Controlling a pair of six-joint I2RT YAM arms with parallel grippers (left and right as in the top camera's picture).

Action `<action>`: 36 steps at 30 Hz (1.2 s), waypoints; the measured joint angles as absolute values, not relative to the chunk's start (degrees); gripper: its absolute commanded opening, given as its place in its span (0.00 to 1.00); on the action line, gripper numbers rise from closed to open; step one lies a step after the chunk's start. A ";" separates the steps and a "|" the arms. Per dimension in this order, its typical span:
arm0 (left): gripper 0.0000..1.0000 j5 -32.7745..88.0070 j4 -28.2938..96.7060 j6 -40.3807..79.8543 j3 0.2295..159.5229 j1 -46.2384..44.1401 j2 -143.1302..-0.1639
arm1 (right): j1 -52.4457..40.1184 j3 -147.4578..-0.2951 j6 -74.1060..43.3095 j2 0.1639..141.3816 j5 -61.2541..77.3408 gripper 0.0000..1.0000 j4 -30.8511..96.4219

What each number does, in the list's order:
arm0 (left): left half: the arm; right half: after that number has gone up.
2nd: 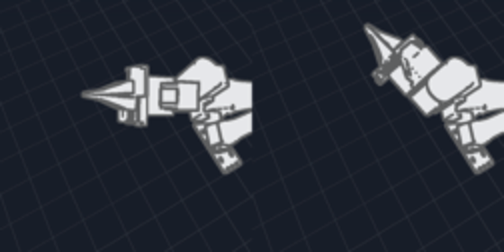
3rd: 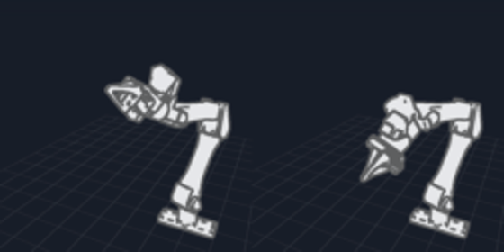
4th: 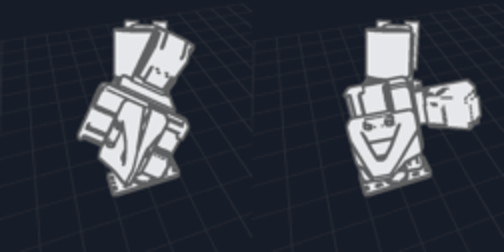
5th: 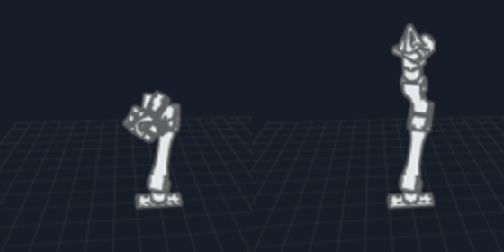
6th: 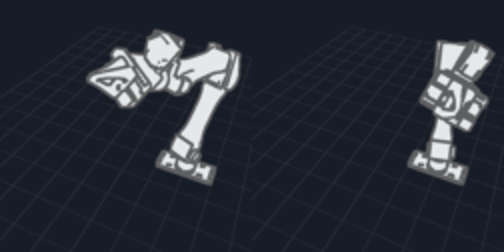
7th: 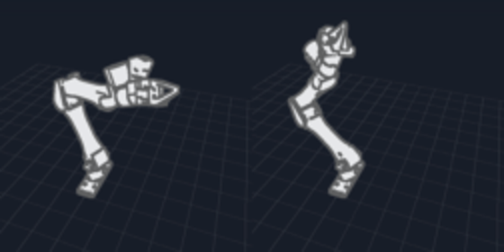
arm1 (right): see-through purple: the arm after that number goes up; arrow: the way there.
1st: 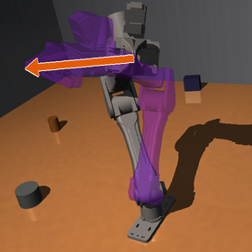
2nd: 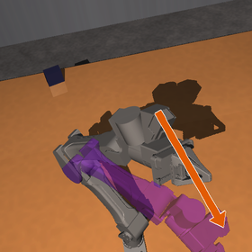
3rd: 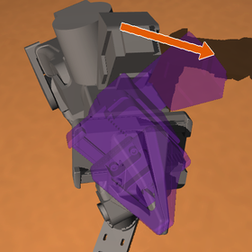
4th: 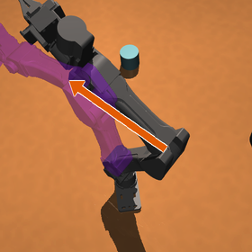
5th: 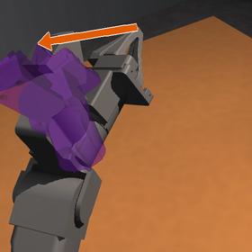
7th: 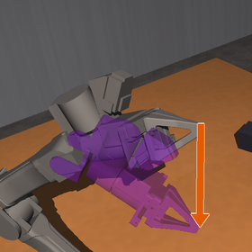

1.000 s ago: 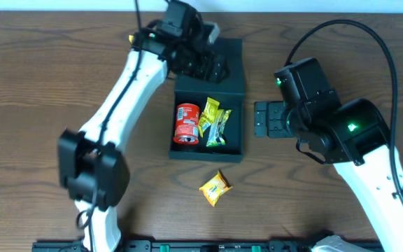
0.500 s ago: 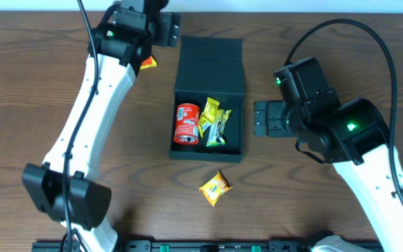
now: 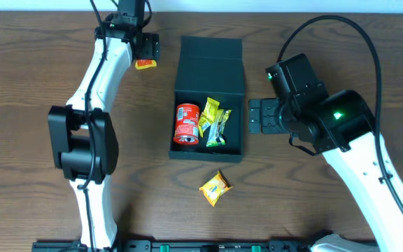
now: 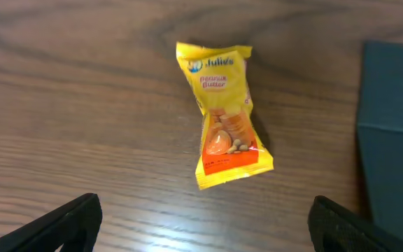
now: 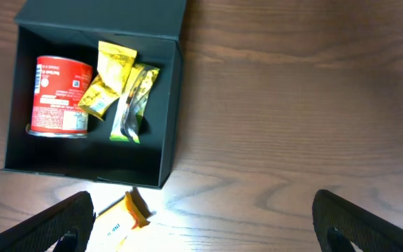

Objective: Pack container

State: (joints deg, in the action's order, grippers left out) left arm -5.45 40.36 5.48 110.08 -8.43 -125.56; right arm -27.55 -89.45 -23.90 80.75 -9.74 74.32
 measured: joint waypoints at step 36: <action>0.89 0.16 35.38 12.01 110.08 -8.36 -134.69 | -27.55 -89.41 -23.90 83.24 -8.99 0.99 74.32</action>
